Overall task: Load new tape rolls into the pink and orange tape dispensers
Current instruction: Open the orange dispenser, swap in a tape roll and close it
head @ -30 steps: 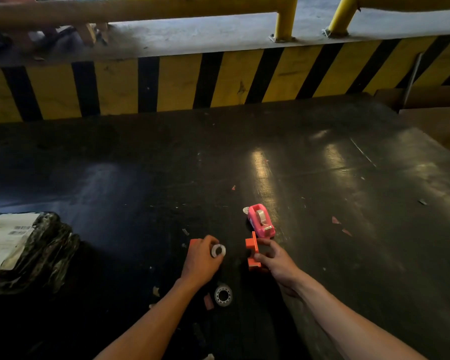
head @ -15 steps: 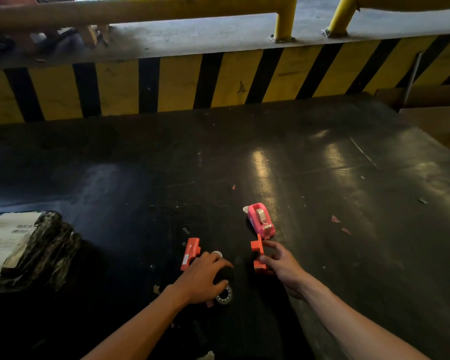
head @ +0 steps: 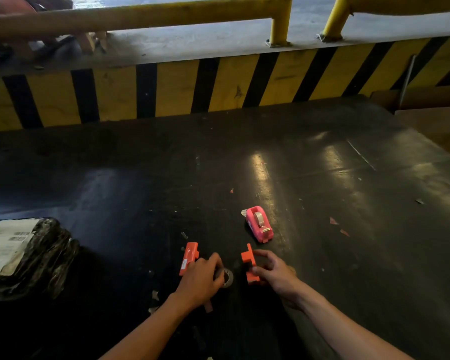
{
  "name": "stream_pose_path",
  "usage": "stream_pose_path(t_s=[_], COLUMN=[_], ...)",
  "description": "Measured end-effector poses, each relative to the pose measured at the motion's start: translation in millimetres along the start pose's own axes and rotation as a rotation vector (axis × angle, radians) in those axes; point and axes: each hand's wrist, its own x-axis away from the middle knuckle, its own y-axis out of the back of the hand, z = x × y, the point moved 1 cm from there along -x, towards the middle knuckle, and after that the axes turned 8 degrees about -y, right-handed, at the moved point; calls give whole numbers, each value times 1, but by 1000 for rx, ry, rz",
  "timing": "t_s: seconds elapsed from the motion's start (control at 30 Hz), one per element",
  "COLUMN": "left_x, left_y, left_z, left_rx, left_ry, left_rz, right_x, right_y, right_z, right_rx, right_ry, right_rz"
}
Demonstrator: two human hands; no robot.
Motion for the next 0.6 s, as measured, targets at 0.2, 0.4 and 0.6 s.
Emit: stream_pose_path(t_s=[0.2,0.4,0.6], left_x=[-8,-15,-17], left_y=[11,15,18], left_z=[-10,-26,-34], left_rx=[337,644,948], left_ry=[187,298,368], left_rz=[-212,-257,-255], right_x=[1,-2,6], right_y=[-13,-19,-23], right_z=[5,5,9], right_rx=[12,41,20], right_ry=[79,153,202], right_rz=[70,42,16])
